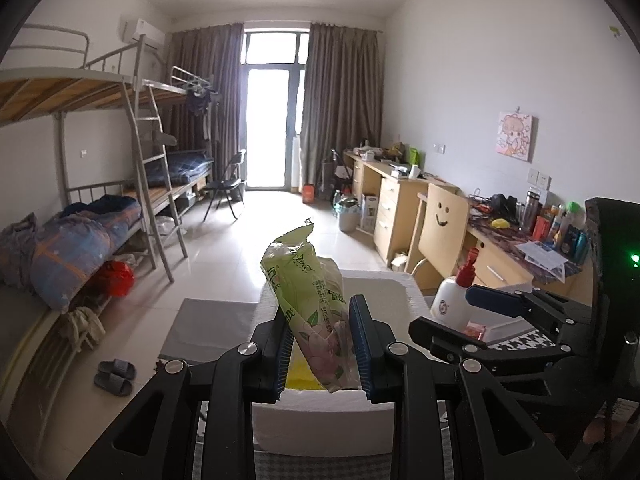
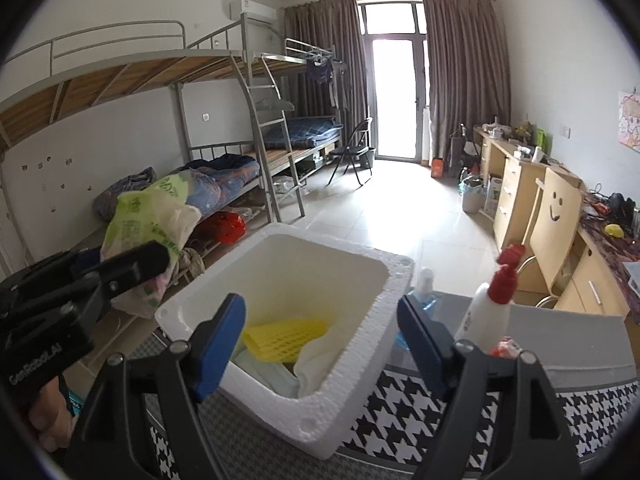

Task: Organize soft objects

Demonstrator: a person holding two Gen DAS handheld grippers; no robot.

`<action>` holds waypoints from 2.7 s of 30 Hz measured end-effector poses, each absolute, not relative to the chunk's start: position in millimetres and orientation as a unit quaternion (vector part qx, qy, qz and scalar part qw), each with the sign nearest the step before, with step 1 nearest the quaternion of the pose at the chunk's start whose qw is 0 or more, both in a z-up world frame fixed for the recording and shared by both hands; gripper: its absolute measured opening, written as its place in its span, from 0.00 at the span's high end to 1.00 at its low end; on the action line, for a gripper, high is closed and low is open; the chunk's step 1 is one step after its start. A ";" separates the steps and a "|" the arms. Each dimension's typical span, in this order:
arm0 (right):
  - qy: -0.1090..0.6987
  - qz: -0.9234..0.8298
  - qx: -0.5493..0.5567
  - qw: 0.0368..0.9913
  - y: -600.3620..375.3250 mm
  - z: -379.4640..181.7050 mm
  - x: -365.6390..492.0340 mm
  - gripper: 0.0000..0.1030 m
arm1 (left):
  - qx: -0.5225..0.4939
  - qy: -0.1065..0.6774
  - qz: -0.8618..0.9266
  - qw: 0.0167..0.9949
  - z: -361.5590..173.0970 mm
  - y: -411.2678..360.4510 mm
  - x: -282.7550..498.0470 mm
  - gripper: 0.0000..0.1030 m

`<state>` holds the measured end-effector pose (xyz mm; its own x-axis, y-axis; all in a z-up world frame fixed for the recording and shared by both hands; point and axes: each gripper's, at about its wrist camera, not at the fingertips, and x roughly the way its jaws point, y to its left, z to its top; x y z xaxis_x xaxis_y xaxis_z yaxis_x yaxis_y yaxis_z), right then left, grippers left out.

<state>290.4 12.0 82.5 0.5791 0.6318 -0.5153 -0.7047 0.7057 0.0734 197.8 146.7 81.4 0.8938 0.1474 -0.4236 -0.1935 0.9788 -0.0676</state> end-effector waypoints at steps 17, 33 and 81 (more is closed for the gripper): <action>0.254 0.328 -0.078 0.907 -19.5 83.0 287.1 0.19 | -0.049 0.233 0.066 0.969 75.9 139.3 221.4 0.71; 0.251 0.310 -0.063 0.915 -49.1 80.5 276.0 0.18 | -0.051 0.255 0.077 0.962 65.6 136.6 242.8 0.32; 0.145 0.294 -0.025 0.944 -128.4 87.3 155.8 0.01 | -0.039 0.143 0.109 0.983 74.3 70.9 82.9 0.01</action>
